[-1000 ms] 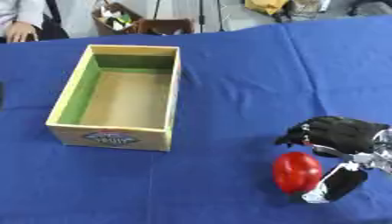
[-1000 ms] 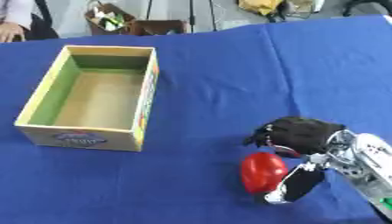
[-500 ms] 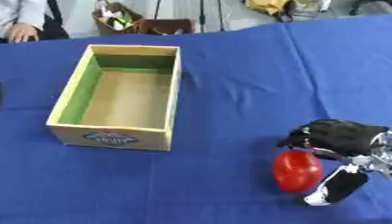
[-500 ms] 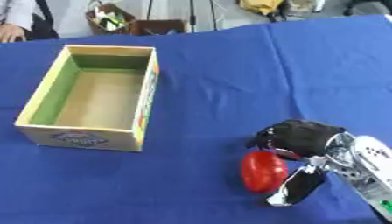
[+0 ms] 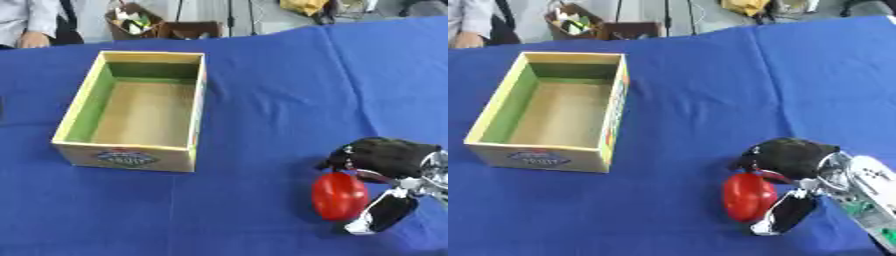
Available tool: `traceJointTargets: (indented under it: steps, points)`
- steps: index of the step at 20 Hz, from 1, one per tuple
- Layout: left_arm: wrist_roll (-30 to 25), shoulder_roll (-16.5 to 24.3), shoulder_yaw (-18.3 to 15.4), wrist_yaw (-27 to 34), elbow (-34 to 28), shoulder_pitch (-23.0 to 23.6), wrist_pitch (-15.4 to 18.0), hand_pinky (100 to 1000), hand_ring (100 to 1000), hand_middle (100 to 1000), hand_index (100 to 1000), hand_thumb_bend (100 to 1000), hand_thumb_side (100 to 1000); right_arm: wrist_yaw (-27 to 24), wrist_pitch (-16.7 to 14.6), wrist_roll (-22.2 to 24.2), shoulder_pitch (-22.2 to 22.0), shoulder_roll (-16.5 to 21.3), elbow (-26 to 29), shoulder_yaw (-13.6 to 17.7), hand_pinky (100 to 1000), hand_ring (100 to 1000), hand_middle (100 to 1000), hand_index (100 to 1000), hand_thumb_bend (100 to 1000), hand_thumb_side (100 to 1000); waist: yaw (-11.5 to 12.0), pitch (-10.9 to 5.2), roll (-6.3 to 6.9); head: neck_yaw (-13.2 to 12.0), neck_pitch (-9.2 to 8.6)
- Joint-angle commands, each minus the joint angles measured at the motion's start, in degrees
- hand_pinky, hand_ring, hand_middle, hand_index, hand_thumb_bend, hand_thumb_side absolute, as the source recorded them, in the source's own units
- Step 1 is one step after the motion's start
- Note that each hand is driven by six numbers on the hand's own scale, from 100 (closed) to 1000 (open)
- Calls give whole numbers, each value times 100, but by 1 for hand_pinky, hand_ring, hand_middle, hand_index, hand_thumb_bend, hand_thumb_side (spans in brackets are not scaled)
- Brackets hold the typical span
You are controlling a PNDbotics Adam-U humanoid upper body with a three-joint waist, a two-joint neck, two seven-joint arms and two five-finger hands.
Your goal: Pick up objects on the table and place them in the box.
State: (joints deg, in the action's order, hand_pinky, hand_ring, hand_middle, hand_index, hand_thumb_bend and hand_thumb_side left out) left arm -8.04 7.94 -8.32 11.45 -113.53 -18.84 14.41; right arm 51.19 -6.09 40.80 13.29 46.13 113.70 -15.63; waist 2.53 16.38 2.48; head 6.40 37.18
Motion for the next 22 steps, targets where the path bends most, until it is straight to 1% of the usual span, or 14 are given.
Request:
traceJointTargets:
  steps: [1, 7, 11, 12, 15, 16, 17, 20, 22]
  points:
    - [-17, 18, 15, 27, -106, -66, 8, 107, 323, 394, 651, 100, 739, -55, 53, -114, 34, 91, 90, 29, 767, 749, 592, 862, 442, 676, 6, -69, -10, 15, -50]
    - [-17, 15, 11, 27, -106, -61, 7, 107, 324, 395, 650, 100, 739, -120, 109, -172, 14, 91, 90, 9, 744, 723, 542, 829, 383, 665, 3, -60, -3, 22, -52]
    - [-18, 15, 10, 27, -106, -61, 10, 107, 324, 395, 650, 100, 739, -127, 131, -185, 6, 98, 90, 9, 740, 718, 533, 822, 372, 660, -1, -58, -1, 24, -55]
    - [-18, 15, 10, 27, -106, -61, 10, 108, 324, 395, 650, 100, 738, -127, 133, -187, 6, 98, 90, 8, 725, 700, 514, 799, 320, 657, -1, -58, 0, 24, -55]
    - [-20, 12, 11, 28, -106, -59, 9, 108, 324, 395, 650, 100, 738, -143, 148, -232, 12, 92, 90, 9, 725, 700, 514, 799, 320, 657, -9, -53, 1, 27, -53]
    - [-20, 11, 11, 28, -106, -58, 8, 108, 324, 395, 650, 100, 737, -148, 156, -248, 15, 91, 90, 14, 689, 651, 489, 743, 123, 652, -10, -52, 1, 28, -54]
    - [-20, 11, 10, 28, -106, -57, 8, 107, 324, 395, 650, 100, 737, -162, 178, -298, 24, 88, 90, 29, 678, 634, 474, 718, 100, 659, -12, -50, 2, 29, -56]
    - [-23, 11, 11, 27, -106, -54, 7, 108, 324, 395, 649, 100, 736, -226, 256, -525, 73, 81, 90, 71, 635, 598, 438, 630, 100, 686, -15, -51, 0, 29, -56]
    - [-22, 10, 10, 26, -106, -55, 7, 108, 324, 396, 649, 100, 735, -275, 309, -694, 98, 88, 90, 89, 619, 581, 423, 605, 100, 708, -20, -51, -3, 32, -60]
